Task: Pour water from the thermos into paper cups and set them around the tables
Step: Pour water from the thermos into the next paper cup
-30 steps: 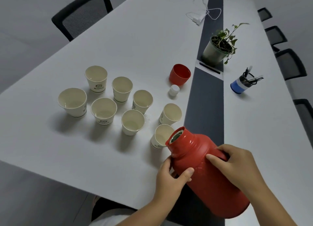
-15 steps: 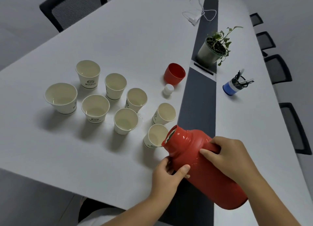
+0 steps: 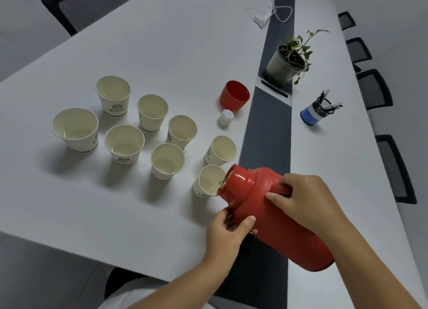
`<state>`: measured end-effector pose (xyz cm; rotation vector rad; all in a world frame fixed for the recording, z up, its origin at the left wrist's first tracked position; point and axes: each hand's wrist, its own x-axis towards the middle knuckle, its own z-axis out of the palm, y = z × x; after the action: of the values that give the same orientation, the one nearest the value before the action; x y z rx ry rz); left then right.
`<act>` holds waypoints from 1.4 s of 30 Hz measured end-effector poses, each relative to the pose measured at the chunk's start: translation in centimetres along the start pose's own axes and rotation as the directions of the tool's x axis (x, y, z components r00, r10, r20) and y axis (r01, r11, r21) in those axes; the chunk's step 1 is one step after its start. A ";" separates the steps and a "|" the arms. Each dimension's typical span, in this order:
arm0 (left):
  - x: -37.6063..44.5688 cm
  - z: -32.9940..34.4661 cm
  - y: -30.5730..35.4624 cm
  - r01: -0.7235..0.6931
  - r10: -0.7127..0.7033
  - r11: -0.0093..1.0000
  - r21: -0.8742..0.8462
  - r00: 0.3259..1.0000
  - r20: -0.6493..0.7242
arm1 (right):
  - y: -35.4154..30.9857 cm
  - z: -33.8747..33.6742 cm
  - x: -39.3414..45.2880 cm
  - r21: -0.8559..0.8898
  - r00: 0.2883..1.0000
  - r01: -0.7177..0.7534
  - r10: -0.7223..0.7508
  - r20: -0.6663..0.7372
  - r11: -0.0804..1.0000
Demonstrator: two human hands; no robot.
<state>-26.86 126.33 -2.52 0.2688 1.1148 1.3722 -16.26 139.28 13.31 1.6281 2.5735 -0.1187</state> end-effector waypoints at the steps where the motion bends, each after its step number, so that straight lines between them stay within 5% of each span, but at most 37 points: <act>1: 0.0 0.0 0.0 0.001 -0.001 1.000 0.002 1.000 -0.002 | 0.0 0.0 0.0 -0.003 1.000 -0.001 0.001 0.000 1.000; 31: -0.3 0.1 0.6 0.014 -0.014 1.000 0.026 1.000 -0.005 | -1.0 -0.6 0.5 -0.049 0.999 0.039 -0.039 0.012 0.998; 42: -0.1 -0.9 0.3 -0.142 0.157 0.961 0.239 0.987 -0.046 | 1.7 1.4 -2.7 0.343 0.994 -0.058 0.085 -0.064 0.938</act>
<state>-27.69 125.92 -2.66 0.4923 1.3360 1.3888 -13.54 137.47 12.24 1.8685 2.6625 -0.5339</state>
